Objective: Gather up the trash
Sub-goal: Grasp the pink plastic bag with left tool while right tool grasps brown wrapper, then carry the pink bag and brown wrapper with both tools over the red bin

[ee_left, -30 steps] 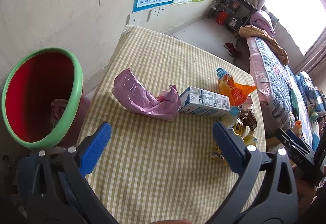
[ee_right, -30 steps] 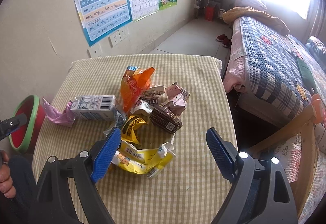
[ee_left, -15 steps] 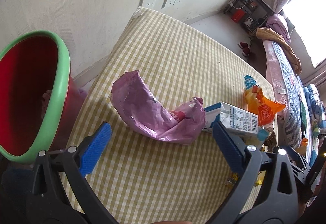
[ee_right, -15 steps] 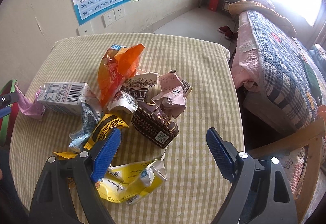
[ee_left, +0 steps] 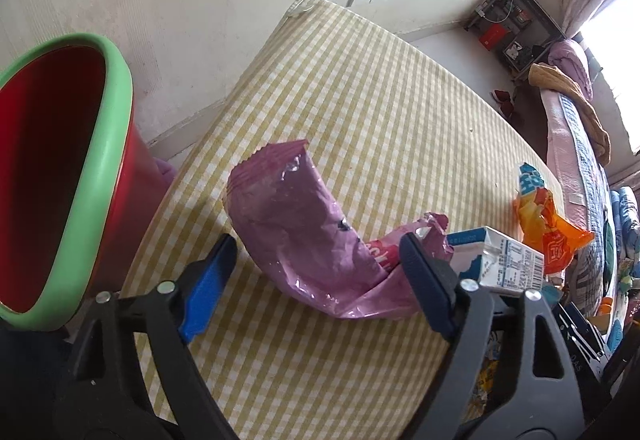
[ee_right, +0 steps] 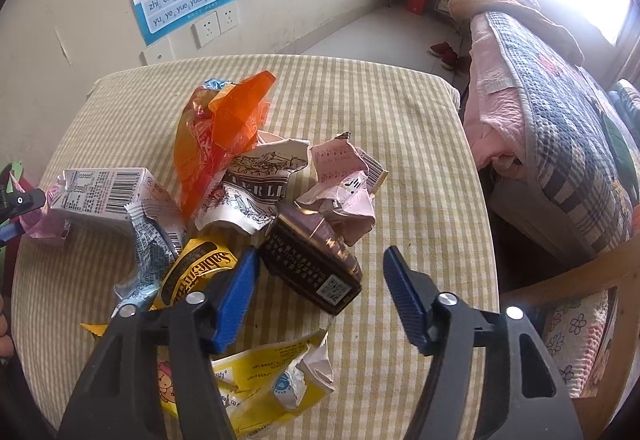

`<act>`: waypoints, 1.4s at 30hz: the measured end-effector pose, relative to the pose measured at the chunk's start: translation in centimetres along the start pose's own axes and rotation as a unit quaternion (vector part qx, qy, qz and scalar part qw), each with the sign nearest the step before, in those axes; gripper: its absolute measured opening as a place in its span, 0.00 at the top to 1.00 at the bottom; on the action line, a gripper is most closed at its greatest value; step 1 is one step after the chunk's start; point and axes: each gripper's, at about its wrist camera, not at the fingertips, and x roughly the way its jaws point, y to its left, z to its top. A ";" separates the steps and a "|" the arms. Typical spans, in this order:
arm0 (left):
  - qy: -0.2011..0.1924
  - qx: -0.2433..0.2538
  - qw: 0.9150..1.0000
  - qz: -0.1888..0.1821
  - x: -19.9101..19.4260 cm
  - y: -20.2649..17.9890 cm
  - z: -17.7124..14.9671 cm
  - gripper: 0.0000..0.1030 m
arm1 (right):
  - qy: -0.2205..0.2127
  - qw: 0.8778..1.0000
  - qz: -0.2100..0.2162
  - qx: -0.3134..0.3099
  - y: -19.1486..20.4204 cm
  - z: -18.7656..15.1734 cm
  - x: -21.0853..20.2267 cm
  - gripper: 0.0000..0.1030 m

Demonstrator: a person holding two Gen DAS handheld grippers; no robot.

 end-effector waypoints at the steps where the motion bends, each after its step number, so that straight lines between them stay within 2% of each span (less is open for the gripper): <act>1: 0.001 0.002 1.000 -0.001 0.0 -0.1 0.0 0.37 | 0.002 1.000 0.002 0.001 0.0 0.0 0.0 0.53; 4: 0.005 0.004 1.000 -0.009 0.0 0.0 0.0 0.51 | -0.002 1.000 0.008 0.002 -0.1 -0.1 -0.4 0.53; 10: -0.003 0.008 1.000 -0.019 -1.4 -0.1 -0.6 0.60 | -0.018 1.000 0.010 0.008 -0.5 -0.4 -1.9 0.53; 18: -0.027 0.032 0.999 -0.022 -4.6 -0.6 -1.3 0.61 | -0.047 0.999 0.018 0.020 -0.7 -0.3 -5.1 0.53; 28: -0.056 0.086 0.994 -0.024 -8.6 -2.3 -2.8 0.61 | -0.078 0.996 0.036 0.014 0.9 -0.5 -9.0 0.53; 42: -0.077 0.091 0.993 -0.027 -12.9 0.2 -3.5 0.61 | -0.104 0.991 0.084 -0.021 7.3 -0.2 -12.5 0.53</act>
